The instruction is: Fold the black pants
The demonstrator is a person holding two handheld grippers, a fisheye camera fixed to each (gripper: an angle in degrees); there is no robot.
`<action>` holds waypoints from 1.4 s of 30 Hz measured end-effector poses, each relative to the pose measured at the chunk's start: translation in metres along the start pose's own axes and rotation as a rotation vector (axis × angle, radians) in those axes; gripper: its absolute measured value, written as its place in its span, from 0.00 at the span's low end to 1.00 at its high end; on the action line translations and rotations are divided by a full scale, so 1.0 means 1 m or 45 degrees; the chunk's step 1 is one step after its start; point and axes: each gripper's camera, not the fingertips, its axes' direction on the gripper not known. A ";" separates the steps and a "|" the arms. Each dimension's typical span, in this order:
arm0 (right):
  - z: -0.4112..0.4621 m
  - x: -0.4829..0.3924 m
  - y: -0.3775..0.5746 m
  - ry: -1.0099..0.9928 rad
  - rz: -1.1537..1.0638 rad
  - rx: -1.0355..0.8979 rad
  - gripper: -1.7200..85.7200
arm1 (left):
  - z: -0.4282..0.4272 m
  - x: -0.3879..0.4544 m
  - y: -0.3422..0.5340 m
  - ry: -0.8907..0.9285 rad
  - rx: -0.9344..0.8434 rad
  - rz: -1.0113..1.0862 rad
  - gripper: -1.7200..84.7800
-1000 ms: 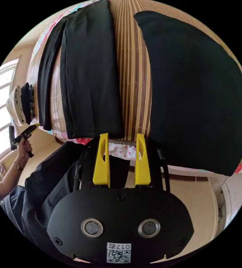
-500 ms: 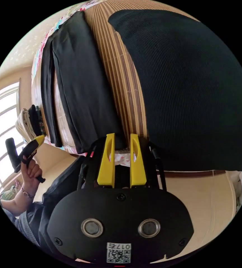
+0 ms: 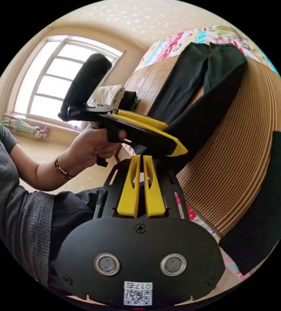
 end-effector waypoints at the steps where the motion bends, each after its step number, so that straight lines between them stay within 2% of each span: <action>1: 0.006 -0.005 -0.005 0.002 -0.044 -0.034 0.05 | 0.001 -0.002 0.008 -0.090 -0.003 0.043 0.05; 2: 0.014 -0.003 -0.010 -0.025 -0.065 -0.112 0.06 | 0.001 -0.006 0.012 -0.085 -0.005 0.042 0.05; 4: 0.018 0.009 -0.014 -0.063 -0.105 -0.235 0.07 | 0.001 -0.033 0.031 0.085 0.031 -0.037 0.04; 6: 0.008 0.032 -0.016 0.069 -0.149 -0.303 0.08 | 0.002 -0.052 0.045 0.177 0.069 -0.068 0.03; 8: -0.021 0.093 -0.029 0.522 0.005 -0.289 0.09 | 0.004 -0.066 0.057 0.205 0.092 -0.075 0.03; 10: -0.051 0.152 -0.054 0.662 0.133 -0.236 0.10 | 0.009 -0.081 0.073 0.232 0.133 -0.062 0.03; 12: -0.085 0.217 -0.089 0.637 0.320 -0.132 0.13 | 0.014 -0.089 0.084 0.269 0.147 -0.069 0.03; 14: -0.133 0.302 -0.132 0.409 0.574 0.201 0.16 | 0.019 -0.096 0.094 0.320 0.161 -0.075 0.03; 17: -0.157 0.391 -0.169 0.067 0.811 0.586 0.18 | 0.026 -0.104 0.111 0.386 0.191 -0.076 0.03; 19: -0.157 0.415 -0.190 0.052 0.876 0.725 0.18 | 0.028 -0.112 0.127 0.406 0.208 -0.094 0.03; 20: -0.156 0.421 -0.205 0.132 0.898 0.769 0.18 | 0.027 -0.115 0.131 0.412 0.215 -0.099 0.03; 27: -0.120 0.412 -0.283 0.471 0.840 0.613 0.12 | 0.012 -0.160 0.177 0.537 0.334 -0.092 0.02; 29: -0.112 0.398 -0.303 0.506 0.832 0.558 0.08 | 0.008 -0.178 0.189 0.620 0.362 -0.111 0.02; 31: -0.112 0.369 -0.320 0.596 0.789 0.565 0.06 | 0.004 -0.210 0.211 0.818 0.407 -0.204 0.02; 33: -0.102 0.314 -0.346 0.995 0.749 0.532 0.05 | -0.001 -0.243 0.237 1.066 0.511 -0.295 0.02; 34: -0.085 0.271 -0.367 1.177 0.588 0.525 0.05 | -0.006 -0.266 0.259 1.203 0.602 -0.368 0.02; 35: -0.061 0.230 -0.390 1.256 0.394 0.491 0.04 | -0.009 -0.277 0.270 1.244 0.642 -0.396 0.02; 37: -0.023 0.175 -0.421 1.296 0.181 0.461 0.04 | -0.024 -0.313 0.315 1.252 0.727 -0.497 0.02; 39: 0.010 0.134 -0.446 1.221 0.040 0.476 0.03 | -0.031 -0.337 0.344 1.195 0.738 -0.577 0.02; 40: 0.031 0.115 -0.460 1.131 -0.046 0.501 0.03 | -0.030 -0.353 0.361 1.157 0.726 -0.637 0.02; 42: 0.075 0.112 -0.482 0.899 -0.034 0.366 0.03 | -0.021 -0.377 0.380 1.078 0.660 -0.752 0.03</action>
